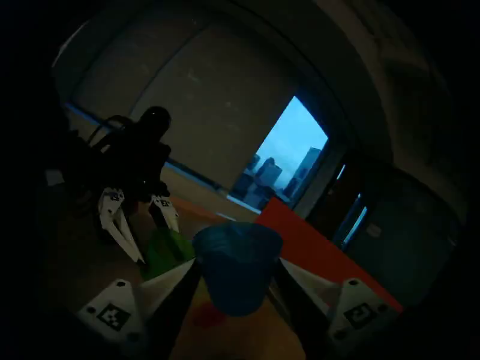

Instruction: Pour water

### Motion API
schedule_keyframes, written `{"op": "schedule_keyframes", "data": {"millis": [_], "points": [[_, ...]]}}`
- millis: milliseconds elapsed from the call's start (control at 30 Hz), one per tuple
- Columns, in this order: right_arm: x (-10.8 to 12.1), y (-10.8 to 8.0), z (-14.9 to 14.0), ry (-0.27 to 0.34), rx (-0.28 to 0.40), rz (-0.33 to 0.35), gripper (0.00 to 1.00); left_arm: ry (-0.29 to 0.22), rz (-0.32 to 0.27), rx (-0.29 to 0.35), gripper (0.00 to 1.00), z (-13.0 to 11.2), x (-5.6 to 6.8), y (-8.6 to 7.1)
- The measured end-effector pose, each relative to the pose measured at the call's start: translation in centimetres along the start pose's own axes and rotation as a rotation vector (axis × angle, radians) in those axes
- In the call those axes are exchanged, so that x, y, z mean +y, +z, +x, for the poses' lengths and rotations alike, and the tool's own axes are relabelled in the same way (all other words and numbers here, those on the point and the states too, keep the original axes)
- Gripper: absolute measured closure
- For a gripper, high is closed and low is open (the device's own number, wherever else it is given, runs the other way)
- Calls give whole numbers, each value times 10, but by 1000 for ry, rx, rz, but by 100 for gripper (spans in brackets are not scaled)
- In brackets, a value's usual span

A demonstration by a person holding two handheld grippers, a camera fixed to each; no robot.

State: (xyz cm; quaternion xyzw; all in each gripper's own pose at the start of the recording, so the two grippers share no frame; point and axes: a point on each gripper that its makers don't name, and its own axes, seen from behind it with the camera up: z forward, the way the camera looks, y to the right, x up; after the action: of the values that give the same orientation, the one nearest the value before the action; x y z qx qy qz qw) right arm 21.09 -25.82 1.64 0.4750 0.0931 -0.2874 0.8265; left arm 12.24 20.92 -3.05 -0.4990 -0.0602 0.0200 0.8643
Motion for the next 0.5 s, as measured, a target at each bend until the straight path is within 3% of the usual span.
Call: {"op": "schedule_keyframes", "data": {"millis": [500], "points": [[3,12,7,-95,4,7,2,7,-21,8,19,2,6,4]]}}
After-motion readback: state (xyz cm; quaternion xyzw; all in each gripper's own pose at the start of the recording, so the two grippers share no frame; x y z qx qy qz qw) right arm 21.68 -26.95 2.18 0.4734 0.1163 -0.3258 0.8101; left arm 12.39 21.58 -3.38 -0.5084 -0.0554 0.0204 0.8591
